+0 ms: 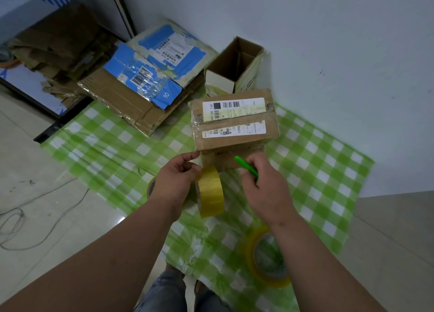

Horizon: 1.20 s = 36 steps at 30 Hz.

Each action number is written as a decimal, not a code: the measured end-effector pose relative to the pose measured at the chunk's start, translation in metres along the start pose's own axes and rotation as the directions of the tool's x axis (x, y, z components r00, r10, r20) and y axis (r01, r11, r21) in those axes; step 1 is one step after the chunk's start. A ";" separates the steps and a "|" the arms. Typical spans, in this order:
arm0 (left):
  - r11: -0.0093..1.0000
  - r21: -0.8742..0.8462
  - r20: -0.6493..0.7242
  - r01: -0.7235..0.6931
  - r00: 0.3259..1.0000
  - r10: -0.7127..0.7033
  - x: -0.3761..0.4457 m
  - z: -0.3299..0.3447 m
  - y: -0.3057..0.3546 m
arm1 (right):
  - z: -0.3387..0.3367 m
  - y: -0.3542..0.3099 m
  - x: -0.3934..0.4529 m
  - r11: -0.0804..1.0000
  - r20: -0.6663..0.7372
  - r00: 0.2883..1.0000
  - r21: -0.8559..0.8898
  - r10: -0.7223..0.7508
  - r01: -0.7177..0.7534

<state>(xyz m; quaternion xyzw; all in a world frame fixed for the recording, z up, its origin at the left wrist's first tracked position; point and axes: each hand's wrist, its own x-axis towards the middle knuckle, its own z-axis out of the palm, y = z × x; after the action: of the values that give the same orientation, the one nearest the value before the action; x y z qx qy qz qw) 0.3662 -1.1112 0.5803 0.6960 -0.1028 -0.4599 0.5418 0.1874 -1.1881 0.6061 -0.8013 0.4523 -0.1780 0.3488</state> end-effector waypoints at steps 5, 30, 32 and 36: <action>0.991 -0.103 -0.033 0.083 0.996 -0.087 0.004 0.002 0.000 | -0.004 -0.024 0.018 0.964 0.211 0.968 -0.196 -0.138 0.180; 0.976 -0.183 0.018 0.116 0.993 -0.114 0.001 -0.001 0.005 | 0.008 -0.054 0.034 0.885 0.195 0.968 -0.407 -0.156 0.225; 0.985 -0.140 0.020 0.104 0.995 -0.102 0.002 -0.001 0.006 | 0.005 -0.054 0.034 0.889 0.197 0.970 -0.406 -0.142 0.212; 0.992 -0.090 0.009 0.089 0.996 -0.088 0.002 0.001 0.008 | 0.007 -0.058 0.038 0.892 0.204 0.973 -0.411 -0.111 0.188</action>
<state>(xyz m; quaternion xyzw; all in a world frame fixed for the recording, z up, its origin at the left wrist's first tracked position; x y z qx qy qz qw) 0.3692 -1.1165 0.5863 0.6733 -0.0523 -0.4894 0.5517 0.2463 -1.1971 0.6417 -0.9031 0.3847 -0.0300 0.1884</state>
